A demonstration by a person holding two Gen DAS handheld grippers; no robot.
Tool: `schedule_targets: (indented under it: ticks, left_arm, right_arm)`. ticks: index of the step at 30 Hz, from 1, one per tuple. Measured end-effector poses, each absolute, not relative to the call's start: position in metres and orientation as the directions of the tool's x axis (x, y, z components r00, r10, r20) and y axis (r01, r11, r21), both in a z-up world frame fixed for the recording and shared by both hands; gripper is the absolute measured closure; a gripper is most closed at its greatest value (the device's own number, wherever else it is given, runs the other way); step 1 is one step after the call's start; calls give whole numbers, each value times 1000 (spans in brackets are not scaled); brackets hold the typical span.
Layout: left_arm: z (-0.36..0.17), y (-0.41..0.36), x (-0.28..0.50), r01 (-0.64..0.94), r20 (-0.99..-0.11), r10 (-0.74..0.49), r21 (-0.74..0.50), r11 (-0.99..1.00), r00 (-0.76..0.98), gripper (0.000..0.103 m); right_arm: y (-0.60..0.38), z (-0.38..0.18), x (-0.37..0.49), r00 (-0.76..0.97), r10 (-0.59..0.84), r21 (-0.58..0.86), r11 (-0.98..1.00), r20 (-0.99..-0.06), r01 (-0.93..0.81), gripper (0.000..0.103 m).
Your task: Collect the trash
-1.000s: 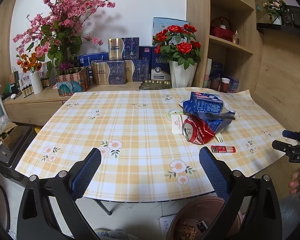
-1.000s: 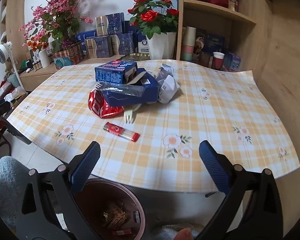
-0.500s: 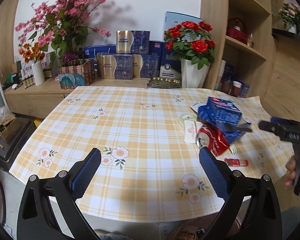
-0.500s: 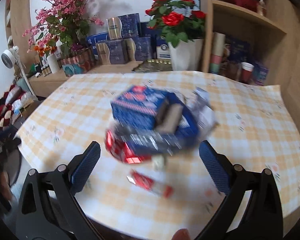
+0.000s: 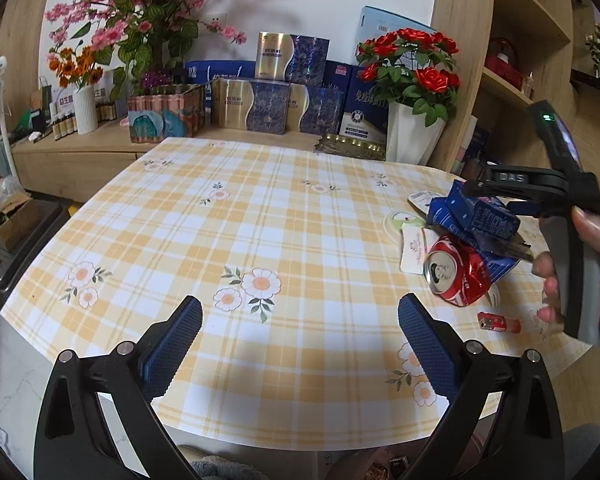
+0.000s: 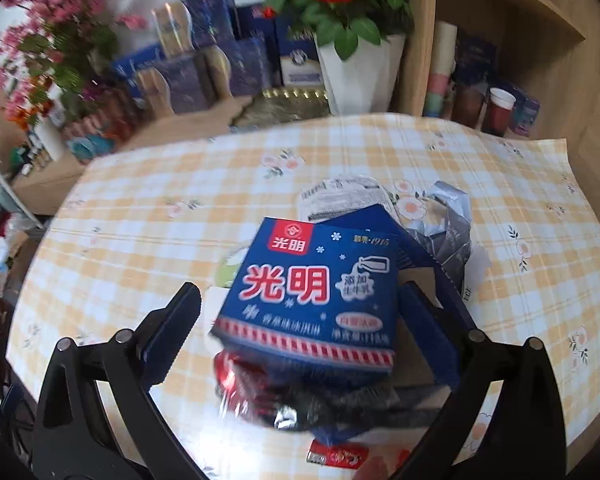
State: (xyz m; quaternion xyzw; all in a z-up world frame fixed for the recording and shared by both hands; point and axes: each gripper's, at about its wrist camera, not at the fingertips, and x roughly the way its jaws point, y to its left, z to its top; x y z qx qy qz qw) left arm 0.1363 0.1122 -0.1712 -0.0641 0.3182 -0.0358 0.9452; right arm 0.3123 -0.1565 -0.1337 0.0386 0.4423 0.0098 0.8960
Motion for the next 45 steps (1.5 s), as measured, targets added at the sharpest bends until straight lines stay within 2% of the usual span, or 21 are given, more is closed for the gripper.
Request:
schedule_targets:
  ticks: [4,7,8,9,13,17,22,24,29,36,41,45]
  left_arm:
    - [-176,115,138,24,-603,-115,-158,987,790,7]
    - [-178,113,139,35,-606,-135,-174,984,784,7]
    - [-178,111,140,40,-607,-141,-176,983,782,7]
    - [-177,109,141,56,-605,-157,-183,981,780,8]
    - [-174,97,148,111,-610,-228,-224,968,758,22]
    - [-166,81,159,161,-607,-309,-287,944,732,31]
    - [-158,47,177,253,-592,-466,-409,877,658,48]
    - [-158,32,187,266,-578,-532,-482,834,619,50]
    - [-166,2,214,229,-561,-623,-615,754,546,54]
    - [-193,-22,241,63,-545,-686,-760,647,482,56]
    - [-201,-25,249,8,-518,-694,-798,602,500,56]
    - [-207,-28,259,-41,-524,-684,-808,588,508,63]
  right_arm:
    - [-158,-149,329,545,-17,26,997,-838,71,6]
    - [-162,-155,336,506,-3,37,997,-862,69,7]
    - [-164,-153,336,517,17,55,997,-856,59,17]
    - [-164,-151,336,521,34,65,997,-853,42,18]
    - [-163,-127,330,606,93,85,995,-790,-43,18]
    - [-173,-99,320,697,112,79,994,-709,-79,18]
    - [-202,-75,283,777,114,65,993,-619,-94,18]
    - [-213,-75,265,791,110,49,994,-602,-101,18]
    - [-237,-86,220,809,76,5,996,-582,-90,18]
    - [-280,-108,170,814,72,75,997,-576,-35,18]
    - [-299,-122,148,813,56,92,996,-580,-4,18]
    - [-310,-135,135,802,61,119,993,-594,13,18]
